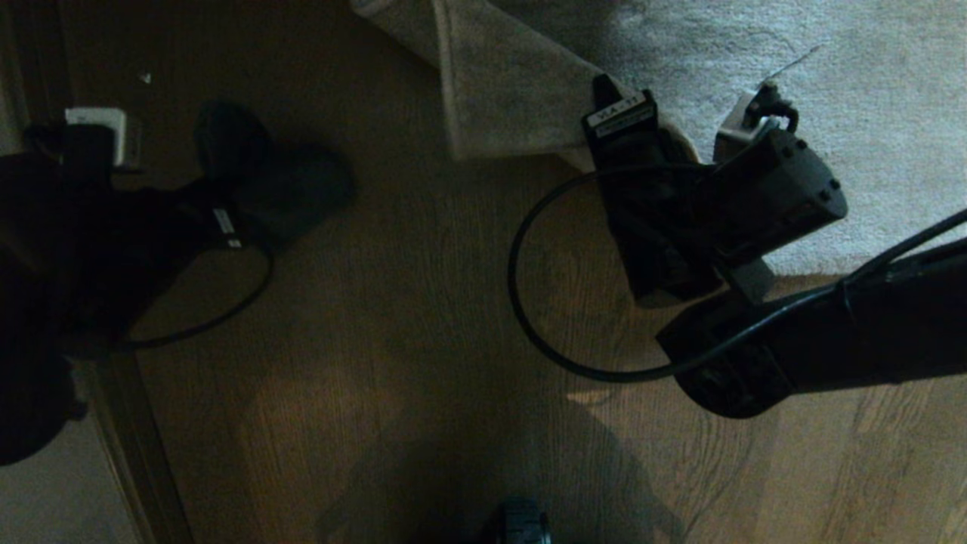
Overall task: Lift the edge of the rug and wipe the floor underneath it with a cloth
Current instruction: Wipe the floor under the carpet with a rag
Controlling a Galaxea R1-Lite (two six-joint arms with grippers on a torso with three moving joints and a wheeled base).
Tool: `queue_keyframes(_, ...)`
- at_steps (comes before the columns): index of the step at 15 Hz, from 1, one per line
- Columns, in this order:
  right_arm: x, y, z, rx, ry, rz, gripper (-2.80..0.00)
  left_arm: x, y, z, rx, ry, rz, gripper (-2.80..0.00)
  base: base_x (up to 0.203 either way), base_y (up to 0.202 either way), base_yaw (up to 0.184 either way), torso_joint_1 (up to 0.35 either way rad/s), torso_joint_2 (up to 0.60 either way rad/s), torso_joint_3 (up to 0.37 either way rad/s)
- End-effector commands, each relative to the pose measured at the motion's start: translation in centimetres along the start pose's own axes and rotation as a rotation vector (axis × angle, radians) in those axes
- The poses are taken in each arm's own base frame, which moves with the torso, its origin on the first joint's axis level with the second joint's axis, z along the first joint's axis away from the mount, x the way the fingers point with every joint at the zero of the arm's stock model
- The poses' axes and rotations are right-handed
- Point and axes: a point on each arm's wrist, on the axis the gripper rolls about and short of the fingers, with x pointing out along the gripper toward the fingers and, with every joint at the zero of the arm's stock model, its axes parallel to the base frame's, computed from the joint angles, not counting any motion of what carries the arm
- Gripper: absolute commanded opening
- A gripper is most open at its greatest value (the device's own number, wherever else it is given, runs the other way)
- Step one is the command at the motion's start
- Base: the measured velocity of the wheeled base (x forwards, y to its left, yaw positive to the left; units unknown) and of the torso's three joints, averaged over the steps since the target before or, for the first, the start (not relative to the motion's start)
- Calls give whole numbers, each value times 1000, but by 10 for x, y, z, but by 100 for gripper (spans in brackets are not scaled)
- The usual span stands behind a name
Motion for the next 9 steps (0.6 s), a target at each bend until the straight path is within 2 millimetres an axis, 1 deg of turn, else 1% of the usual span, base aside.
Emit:
queue_keyframes(1,-1,11,6,6,-11,58,-280,-2,1,2,-2,-11,3,-280,0,0,0,0,0,0)
queue_keyframes(4,-1,16,9,-20,13,102,-280,-4,1,4,-3,-18,3,-280,0,0,0,0,0,0)
queue_keyframes(6,-3,16,10,-73,35,126,-280,-6,2,9,-5,-33,3,-280,0,0,0,0,0,0)
queue_keyframes(9,-3,19,14,-82,40,146,-280,-19,5,12,-5,-37,7,-280,0,0,0,0,0,0)
